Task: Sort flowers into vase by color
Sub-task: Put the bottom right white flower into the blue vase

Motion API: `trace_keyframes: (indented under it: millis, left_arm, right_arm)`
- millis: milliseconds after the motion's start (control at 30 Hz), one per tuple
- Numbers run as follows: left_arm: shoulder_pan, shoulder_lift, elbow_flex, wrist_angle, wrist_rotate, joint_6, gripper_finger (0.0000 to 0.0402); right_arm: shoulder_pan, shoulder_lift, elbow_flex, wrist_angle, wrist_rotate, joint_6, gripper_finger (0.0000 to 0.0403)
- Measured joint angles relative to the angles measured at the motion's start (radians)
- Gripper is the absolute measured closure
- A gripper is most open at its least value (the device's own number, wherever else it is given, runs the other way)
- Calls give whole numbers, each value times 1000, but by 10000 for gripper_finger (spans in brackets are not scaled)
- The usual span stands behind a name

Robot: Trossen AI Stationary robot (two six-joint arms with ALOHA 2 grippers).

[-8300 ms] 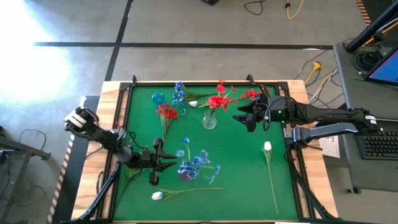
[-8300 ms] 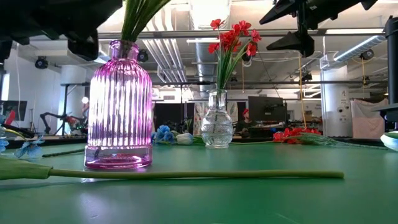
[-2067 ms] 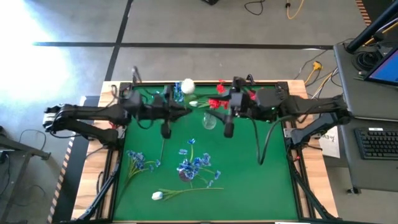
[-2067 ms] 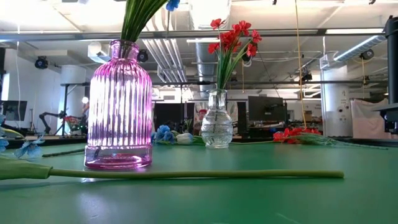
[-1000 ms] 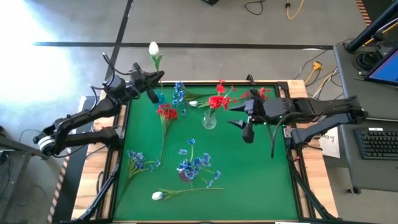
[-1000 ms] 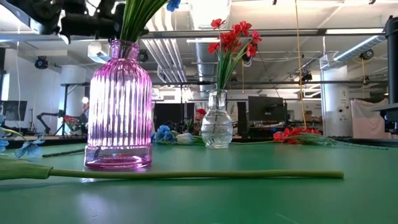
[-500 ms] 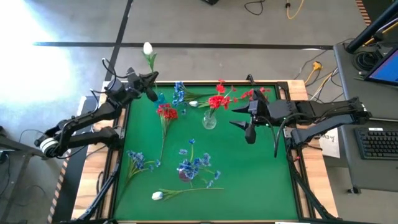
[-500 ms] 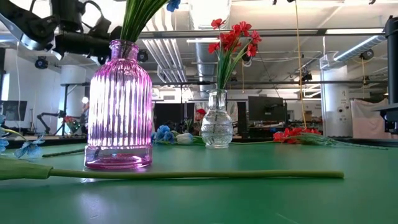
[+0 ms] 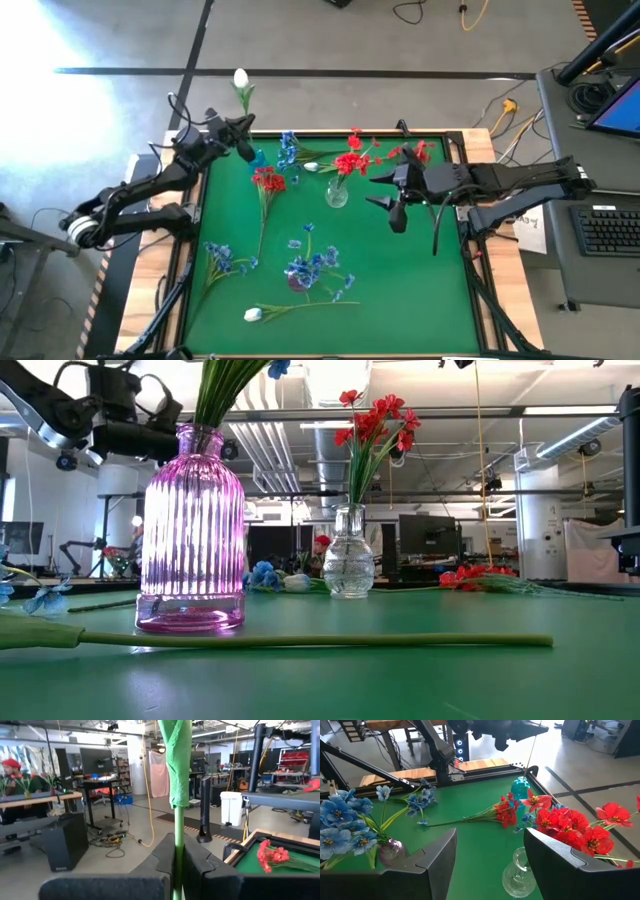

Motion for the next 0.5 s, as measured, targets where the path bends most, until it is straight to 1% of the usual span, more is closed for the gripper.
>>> trace_keyframes:
  millis: [200,333,500]
  left_arm:
    - [1,51,0,3,-25,-40,401]
    - [1,63,0,1,-26,-48,401]
    - [1,64,0,-9,-73,-76,401]
  right_arm:
    - [0,0,0,0,0,0,179]
    - [0,0,0,-1,0,0,179]
    - [0,0,0,-1,0,1,179]
